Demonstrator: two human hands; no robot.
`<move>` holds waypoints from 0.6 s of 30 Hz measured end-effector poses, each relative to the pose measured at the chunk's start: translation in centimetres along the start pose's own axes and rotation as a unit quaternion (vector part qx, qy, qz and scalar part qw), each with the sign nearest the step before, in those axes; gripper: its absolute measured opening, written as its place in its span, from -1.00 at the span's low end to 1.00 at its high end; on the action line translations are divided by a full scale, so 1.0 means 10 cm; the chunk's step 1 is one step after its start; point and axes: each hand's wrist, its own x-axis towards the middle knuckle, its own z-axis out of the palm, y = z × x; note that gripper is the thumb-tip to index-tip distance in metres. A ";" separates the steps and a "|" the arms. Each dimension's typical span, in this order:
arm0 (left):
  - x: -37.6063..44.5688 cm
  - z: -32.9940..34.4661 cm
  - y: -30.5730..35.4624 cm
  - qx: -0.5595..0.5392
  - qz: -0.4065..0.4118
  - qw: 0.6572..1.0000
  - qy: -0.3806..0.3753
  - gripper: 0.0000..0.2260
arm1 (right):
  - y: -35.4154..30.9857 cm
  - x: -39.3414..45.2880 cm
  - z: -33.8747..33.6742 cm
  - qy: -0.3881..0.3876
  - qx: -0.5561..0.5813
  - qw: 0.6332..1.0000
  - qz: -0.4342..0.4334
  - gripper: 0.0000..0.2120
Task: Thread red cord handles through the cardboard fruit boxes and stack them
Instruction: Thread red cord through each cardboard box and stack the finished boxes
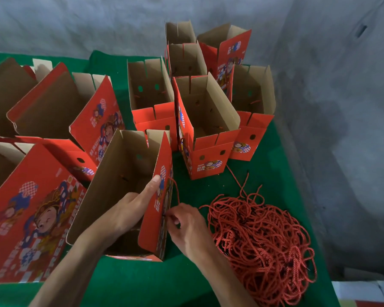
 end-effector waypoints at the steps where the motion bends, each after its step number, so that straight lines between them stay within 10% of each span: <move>1: -0.01 0.02 0.01 0.005 0.001 1.000 0.001 -0.24 | 0.00 -0.01 0.00 0.003 -0.007 1.000 -0.015 -0.84; 18: 0.02 0.06 0.02 0.023 -0.005 1.000 0.003 -0.25 | -0.04 -0.08 -0.01 -0.050 0.089 0.991 0.084 -0.81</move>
